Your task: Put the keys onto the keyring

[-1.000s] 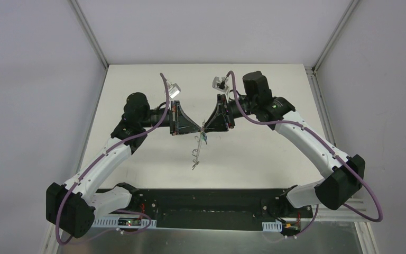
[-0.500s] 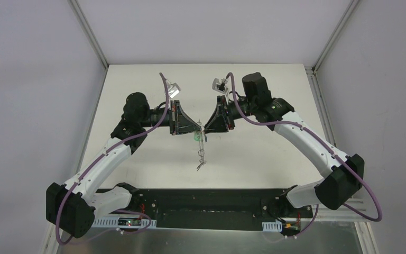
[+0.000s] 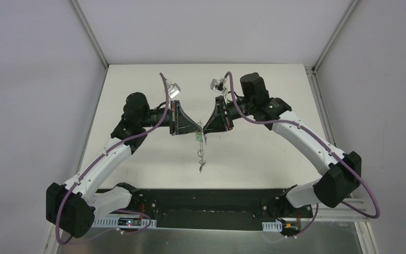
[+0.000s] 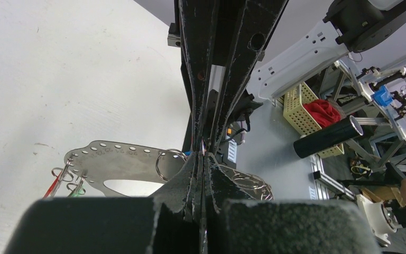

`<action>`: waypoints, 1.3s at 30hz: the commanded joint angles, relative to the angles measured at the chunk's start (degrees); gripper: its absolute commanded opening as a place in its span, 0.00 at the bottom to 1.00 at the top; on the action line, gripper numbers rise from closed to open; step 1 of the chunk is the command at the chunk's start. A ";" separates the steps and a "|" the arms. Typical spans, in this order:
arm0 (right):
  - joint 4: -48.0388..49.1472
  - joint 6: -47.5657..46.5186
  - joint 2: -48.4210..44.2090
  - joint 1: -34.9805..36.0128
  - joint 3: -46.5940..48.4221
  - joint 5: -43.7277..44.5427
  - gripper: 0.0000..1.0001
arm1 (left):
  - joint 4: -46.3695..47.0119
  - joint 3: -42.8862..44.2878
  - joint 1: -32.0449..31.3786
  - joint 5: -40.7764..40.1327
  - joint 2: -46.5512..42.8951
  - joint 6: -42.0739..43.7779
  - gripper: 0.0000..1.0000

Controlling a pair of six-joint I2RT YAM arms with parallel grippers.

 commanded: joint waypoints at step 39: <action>-14.39 -15.05 1.39 8.99 6.10 12.75 0.00 | -45.11 14.84 -4.14 -2.04 -1.12 52.24 0.44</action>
